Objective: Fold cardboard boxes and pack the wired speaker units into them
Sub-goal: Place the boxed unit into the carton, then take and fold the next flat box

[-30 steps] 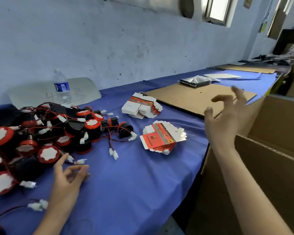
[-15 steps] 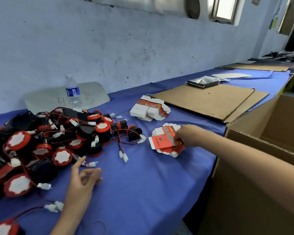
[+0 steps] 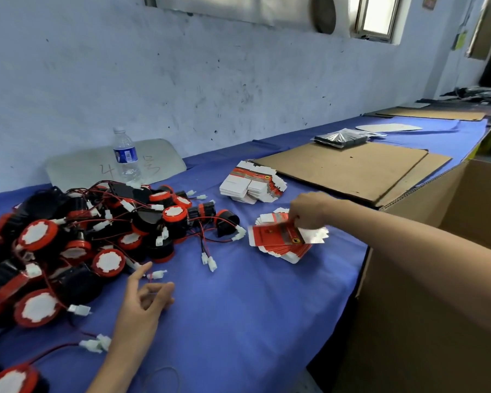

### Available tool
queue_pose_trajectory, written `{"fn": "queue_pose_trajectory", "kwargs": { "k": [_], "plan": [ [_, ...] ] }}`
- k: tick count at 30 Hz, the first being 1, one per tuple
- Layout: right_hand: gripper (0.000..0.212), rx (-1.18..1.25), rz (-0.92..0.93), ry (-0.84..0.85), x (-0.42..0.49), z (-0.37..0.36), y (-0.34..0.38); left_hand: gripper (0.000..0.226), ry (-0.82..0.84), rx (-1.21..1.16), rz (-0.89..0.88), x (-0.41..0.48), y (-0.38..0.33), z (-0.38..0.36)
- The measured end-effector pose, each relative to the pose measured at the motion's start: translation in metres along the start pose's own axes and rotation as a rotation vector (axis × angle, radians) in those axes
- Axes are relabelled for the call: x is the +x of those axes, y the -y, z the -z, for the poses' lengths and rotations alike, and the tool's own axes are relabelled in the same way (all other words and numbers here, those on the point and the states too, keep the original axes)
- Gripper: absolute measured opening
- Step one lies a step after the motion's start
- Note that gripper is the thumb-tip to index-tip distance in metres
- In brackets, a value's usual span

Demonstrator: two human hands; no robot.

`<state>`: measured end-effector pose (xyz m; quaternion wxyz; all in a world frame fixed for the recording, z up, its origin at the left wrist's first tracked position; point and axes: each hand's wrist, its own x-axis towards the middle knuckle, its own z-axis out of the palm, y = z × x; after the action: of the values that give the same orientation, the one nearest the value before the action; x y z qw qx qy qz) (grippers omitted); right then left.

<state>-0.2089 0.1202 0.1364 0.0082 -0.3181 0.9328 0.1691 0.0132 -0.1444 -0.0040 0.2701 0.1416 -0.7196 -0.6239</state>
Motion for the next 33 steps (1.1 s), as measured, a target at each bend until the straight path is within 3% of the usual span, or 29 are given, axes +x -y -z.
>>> {"fn": "queue_pose_trajectory", "kwargs": {
  "k": [4, 6, 8, 11, 13, 15, 18, 21, 24, 27, 29, 31, 33],
  "plan": [
    [0.029, 0.382, -0.211, -0.54, -0.001, 0.031, -0.036, 0.05, 0.016, 0.007, -0.011, 0.001, -0.003, -0.002],
    [0.028, 0.452, -0.263, -0.62, -0.003, 0.04, -0.049, 0.053, 0.019, 0.007, -0.013, -0.001, -0.003, -0.004],
    [0.026, 0.54, -0.261, -0.624, -0.006, 0.05, -0.054, 0.052, 0.017, 0.009, -0.018, -0.001, -0.003, -0.004],
    [0.021, 0.937, -0.255, -0.665, -0.008, 0.064, -0.049, 0.048, 0.02, 0.021, -0.031, -0.002, -0.006, -0.005],
    [0.017, 1.207, -0.244, -0.635, -0.009, 0.062, -0.029, 0.042, 0.023, 0.012, -0.055, -0.006, -0.008, -0.007],
    [0.02, 1.328, -0.202, -0.568, -0.009, 0.046, 0.013, 0.042, 0.049, -0.008, -0.116, -0.012, -0.014, -0.01],
    [0.027, 1.568, -0.1, -0.502, -0.008, 0.009, 0.093, 0.075, 0.128, -0.015, -0.137, -0.022, -0.024, -0.019],
    [0.027, 1.683, -0.083, -0.411, -0.004, -0.02, 0.165, 0.063, 0.08, 0.028, -0.143, -0.029, -0.033, -0.024],
    [0.007, 1.739, -0.068, -0.332, 0.0, -0.033, 0.203, 0.065, 0.02, 0.027, -0.176, -0.029, -0.034, -0.017],
    [0.017, 1.687, -0.009, -0.456, -0.003, -0.033, 0.216, 0.064, 0.089, 0.034, -0.187, -0.03, -0.032, -0.015],
    [0.024, 1.814, 0.055, -0.472, -0.007, -0.03, 0.218, 0.083, 0.066, 0.035, -0.191, -0.029, -0.032, -0.015],
    [0.04, 1.912, 0.118, -0.425, -0.012, -0.026, 0.218, 0.099, -0.049, 0.017, -0.181, -0.025, -0.031, -0.011],
    [0.051, 1.89, 0.175, -0.309, -0.022, -0.023, 0.222, 0.087, -0.222, 0.033, -0.165, -0.015, -0.029, -0.002]
  ]
}}
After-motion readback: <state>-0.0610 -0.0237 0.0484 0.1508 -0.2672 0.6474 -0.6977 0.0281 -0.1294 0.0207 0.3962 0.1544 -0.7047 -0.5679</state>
